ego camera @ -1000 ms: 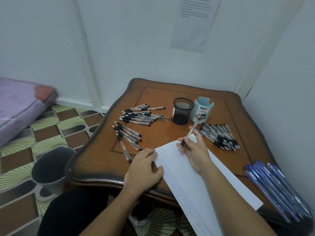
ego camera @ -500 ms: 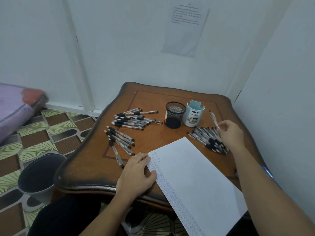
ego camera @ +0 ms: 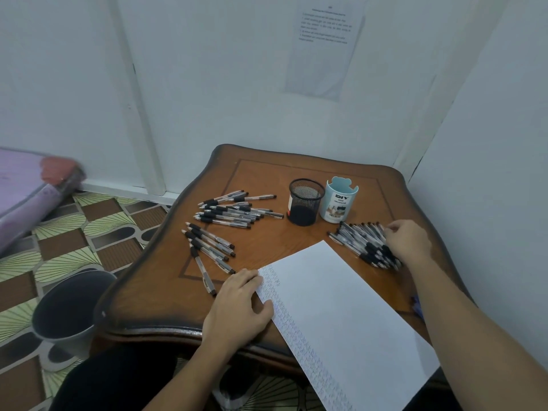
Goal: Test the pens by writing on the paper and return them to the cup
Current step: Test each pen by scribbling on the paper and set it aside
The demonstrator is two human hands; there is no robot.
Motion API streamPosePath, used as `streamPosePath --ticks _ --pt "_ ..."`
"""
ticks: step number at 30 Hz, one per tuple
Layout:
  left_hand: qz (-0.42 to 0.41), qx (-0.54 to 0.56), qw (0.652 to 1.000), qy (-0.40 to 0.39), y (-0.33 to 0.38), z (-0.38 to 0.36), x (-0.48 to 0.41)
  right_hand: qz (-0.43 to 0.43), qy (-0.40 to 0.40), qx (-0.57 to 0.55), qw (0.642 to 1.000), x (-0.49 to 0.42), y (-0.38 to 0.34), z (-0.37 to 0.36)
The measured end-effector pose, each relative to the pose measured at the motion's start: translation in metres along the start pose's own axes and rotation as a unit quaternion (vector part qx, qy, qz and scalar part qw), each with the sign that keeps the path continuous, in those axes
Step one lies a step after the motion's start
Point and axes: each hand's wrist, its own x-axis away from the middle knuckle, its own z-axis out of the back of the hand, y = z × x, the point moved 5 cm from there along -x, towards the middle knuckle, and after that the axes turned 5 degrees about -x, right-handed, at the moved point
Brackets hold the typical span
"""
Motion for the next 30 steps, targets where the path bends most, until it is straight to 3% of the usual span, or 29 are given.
streamPosePath --ticks 3,5,10,13,16,23,27,30 --pt "0.0 0.002 1.0 -0.001 0.002 0.0 0.0 0.08 0.029 -0.011 0.996 0.01 -0.033 -0.009" --pt "0.002 0.005 1.0 -0.004 0.002 0.001 0.001 0.132 -0.002 -0.044 0.99 0.026 -0.061 -0.024" --pt "0.002 0.002 1.0 -0.002 0.003 0.002 0.0 0.236 -0.219 -0.111 0.94 0.073 -0.126 -0.092" --pt "0.003 0.006 1.0 0.001 0.003 0.002 0.0 0.259 -0.292 -0.127 0.912 0.1 -0.163 -0.126" --pt "0.0 0.004 1.0 0.012 0.003 0.004 0.001 0.256 -0.313 -0.144 0.903 0.115 -0.192 -0.15" --pt "-0.016 0.01 1.0 0.023 0.003 0.008 0.001 0.249 -0.281 -0.099 0.921 0.118 -0.215 -0.169" --pt "-0.005 0.015 1.0 0.014 0.001 0.004 0.001 0.225 -0.268 -0.199 0.915 0.108 -0.204 -0.152" --pt "-0.001 0.012 1.0 0.009 0.0 0.003 0.001 0.126 -0.241 -0.341 0.9 0.088 -0.181 -0.131"
